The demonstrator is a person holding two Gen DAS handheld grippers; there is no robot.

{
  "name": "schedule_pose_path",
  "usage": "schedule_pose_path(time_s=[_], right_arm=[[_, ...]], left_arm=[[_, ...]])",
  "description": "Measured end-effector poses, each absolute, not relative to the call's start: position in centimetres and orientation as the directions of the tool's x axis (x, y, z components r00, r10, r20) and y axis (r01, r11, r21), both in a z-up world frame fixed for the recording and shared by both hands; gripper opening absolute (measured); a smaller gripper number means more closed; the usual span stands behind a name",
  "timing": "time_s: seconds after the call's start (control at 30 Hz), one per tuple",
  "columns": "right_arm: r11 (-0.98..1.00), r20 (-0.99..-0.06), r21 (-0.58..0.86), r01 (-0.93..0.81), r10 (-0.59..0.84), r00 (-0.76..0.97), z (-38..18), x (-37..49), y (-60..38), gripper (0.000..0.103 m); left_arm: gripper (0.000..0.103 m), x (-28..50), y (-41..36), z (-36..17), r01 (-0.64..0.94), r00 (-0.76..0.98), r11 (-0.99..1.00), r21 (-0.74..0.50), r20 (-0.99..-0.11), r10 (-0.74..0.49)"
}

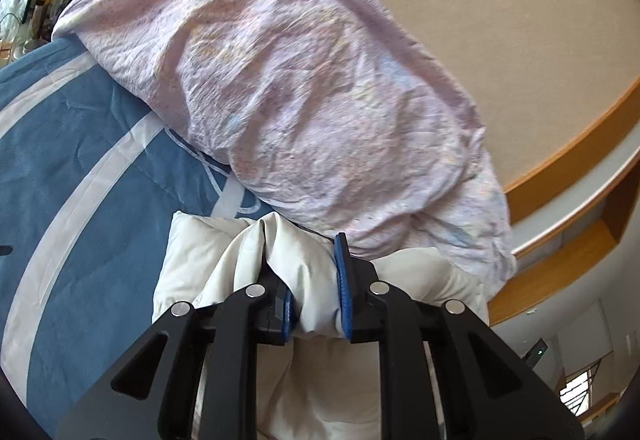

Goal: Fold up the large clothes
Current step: 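Fold the hem up toward the collar with both grippers, then open both grippers and press the folded jacket flat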

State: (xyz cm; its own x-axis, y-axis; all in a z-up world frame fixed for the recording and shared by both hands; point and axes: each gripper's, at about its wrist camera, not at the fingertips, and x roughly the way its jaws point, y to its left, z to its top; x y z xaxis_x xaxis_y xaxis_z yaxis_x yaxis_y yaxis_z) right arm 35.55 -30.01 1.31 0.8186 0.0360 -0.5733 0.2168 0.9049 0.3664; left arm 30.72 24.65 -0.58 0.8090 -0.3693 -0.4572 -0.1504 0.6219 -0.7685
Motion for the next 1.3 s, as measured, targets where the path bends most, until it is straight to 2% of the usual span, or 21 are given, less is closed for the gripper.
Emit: schedule_pose_path(time_s=[0.2, 0.33, 0.37, 0.4, 0.43, 0.47, 0.5, 0.53, 0.6, 0.63, 0.7, 0.83, 0.93, 1.03, 1.17, 1.3], right_arm=[[0.895, -0.655, 0.308, 0.324, -0.047, 0.754, -2.1, 39.0, -29.4, 0.022], [0.897, -0.662, 0.298, 0.325, -0.051, 0.748, -2.0, 39.4, -29.3, 0.039], [0.901, -0.641, 0.299, 0.313, -0.053, 0.765, -1.3, 38.9, -29.3, 0.048], [0.907, -0.617, 0.295, 0.3, -0.058, 0.785, -0.6, 38.3, -29.2, 0.054], [0.917, -0.579, 0.286, 0.277, -0.065, 0.813, 0.4, 37.5, -28.9, 0.066], [0.927, -0.544, 0.269, 0.263, -0.079, 0.836, 1.2, 36.8, -28.5, 0.081], [0.942, -0.471, 0.21, 0.261, -0.136, 0.872, 2.4, 35.3, -27.6, 0.088], [0.951, -0.412, 0.155, 0.267, -0.183, 0.893, 3.3, 34.0, -26.8, 0.091], [0.968, -0.353, 0.058, 0.245, -0.21, 0.912, 4.1, 32.5, -25.1, 0.091], [0.977, -0.357, 0.014, 0.211, -0.192, 0.914, 4.1, 31.9, -24.1, 0.09], [0.994, -0.398, -0.007, 0.113, -0.106, 0.911, 3.3, 31.0, -22.3, 0.087], [0.998, -0.462, -0.055, 0.004, -0.029, 0.886, 1.4, 30.8, -18.7, 0.084], [0.998, -0.525, -0.05, -0.041, 0.009, 0.851, 0.0, 31.7, -16.4, 0.082], [0.995, -0.589, -0.077, -0.055, -0.001, 0.808, -1.5, 32.9, -14.5, 0.082], [0.992, -0.689, -0.124, -0.036, -0.06, 0.722, -4.6, 35.4, -13.3, 0.083], [0.994, -0.739, -0.111, -0.017, -0.071, 0.67, -6.5, 37.0, -13.4, 0.089]], left_arm=[[0.017, 33.5, 24.2, -3.1, -0.192, 0.795, 0.64, -0.743, -0.501, -0.342], [0.031, 34.2, 24.3, -3.6, -0.205, 0.782, 0.625, -0.753, -0.51, -0.358], [0.04, 34.2, 24.5, -3.4, -0.199, 0.782, 0.616, -0.762, -0.502, -0.369], [0.055, 34.0, 24.7, -2.9, -0.176, 0.788, 0.605, -0.776, -0.479, -0.386], [0.063, 33.7, 24.9, -2.3, -0.154, 0.799, 0.6, -0.785, -0.456, -0.392], [0.08, 33.1, 25.0, -1.3, -0.128, 0.818, 0.606, -0.785, -0.428, -0.383], [0.096, 32.6, 24.9, -0.4, -0.117, 0.836, 0.624, -0.773, -0.416, -0.359], [0.101, 31.7, 24.7, 1.0, -0.115, 0.863, 0.669, -0.735, -0.408, -0.299], [0.102, 30.4, 23.7, 3.0, -0.108, 0.89, 0.748, -0.655, -0.399, -0.22], [0.102, 29.8, 22.7, 3.8, -0.095, 0.892, 0.782, -0.616, -0.401, -0.208], [0.102, 28.9, 20.3, 4.2, -0.068, 0.883, 0.82, -0.568, -0.416, -0.216], [0.102, 28.2, 13.6, 3.4, 0.014, 0.837, 0.906, -0.423, -0.491, -0.242], [0.102, 28.9, 9.3, 2.4, 0.049, 0.809, 0.964, -0.26, -0.556, -0.191], [0.102, 30.4, 7.5, 0.9, 0.041, 0.79, 0.985, -0.167, -0.598, -0.134], [0.102, 32.7, 7.9, -1.1, -0.005, 0.757, 0.993, -0.121, -0.65, -0.075], [0.102, 34.2, 8.4, -2.4, -0.03, 0.739, 0.991, -0.133, -0.67, -0.067]])
